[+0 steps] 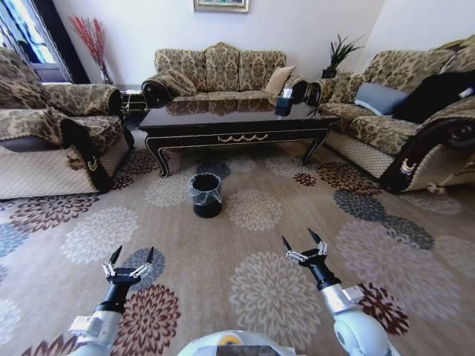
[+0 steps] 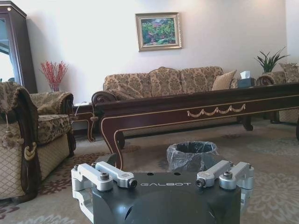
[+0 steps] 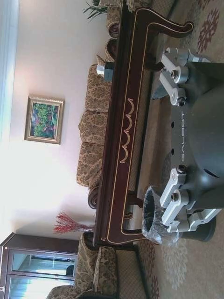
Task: Move to the front of the table and pick up the trash from the floor, then place it into the trash bin.
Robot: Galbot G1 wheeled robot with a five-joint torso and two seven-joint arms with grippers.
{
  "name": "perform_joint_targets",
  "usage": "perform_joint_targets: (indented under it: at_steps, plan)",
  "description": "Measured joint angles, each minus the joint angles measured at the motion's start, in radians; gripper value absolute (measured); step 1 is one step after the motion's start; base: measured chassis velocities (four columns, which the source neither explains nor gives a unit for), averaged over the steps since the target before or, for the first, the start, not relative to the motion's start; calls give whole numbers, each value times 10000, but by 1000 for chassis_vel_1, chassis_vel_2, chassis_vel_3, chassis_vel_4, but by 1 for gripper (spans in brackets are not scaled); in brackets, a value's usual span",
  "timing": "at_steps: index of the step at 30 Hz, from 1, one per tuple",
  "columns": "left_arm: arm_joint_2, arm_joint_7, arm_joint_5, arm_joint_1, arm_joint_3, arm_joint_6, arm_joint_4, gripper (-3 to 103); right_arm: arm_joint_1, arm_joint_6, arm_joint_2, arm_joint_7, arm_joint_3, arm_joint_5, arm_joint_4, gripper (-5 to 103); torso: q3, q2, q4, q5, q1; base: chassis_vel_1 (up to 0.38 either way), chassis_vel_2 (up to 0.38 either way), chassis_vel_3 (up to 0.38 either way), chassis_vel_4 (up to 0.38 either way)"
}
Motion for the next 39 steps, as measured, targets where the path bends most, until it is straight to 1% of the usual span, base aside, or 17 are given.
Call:
perform_joint_targets:
  at_steps: [4, 12, 18, 23, 27, 34, 39]
  plan:
    - [0, 0, 0, 0, 0, 0, 0, 100, 0, 0, 0, -1, 0, 0, 0, 100, 0, 1, 2, -5, 0, 171, -179, -177, 192]
    - [0, 0, 0, 0, 0, 0, 0, 100, -1, 0, 0, 0, 0, 0, 0, 100, -1, 1, 1, 0, 0, 186, -194, -173, 188]
    - [0, 0, 0, 0, 0, 0, 0, 100, 0, 0, 0, 0, 0, 0, 0, 100, 0, 1, 3, -4, 0, 158, -148, -168, 161]
    - [0, 0, 0, 0, 0, 0, 0, 100, -1, 0, 0, 0, 0, 0, 0, 100, 0, 1, -2, -1, 0, 164, -164, -194, 123]
    - [0, 0, 0, 0, 0, 0, 0, 100, 1, 0, 0, -1, 0, 0, 0, 100, 0, 1, 3, -3, 0, 178, -171, -168, 168]
    - [0, 0, 0, 0, 0, 0, 0, 100, -2, 0, 0, 0, 0, 0, 0, 100, 0, 0, 0, -1, 0, 187, -186, -179, 190]
    - [0, 0, 0, 0, 0, 0, 0, 100, -1, 0, 0, 0, 0, 0, 0, 100, 0, 1, 2, -3, -1, 164, -176, -166, 172]
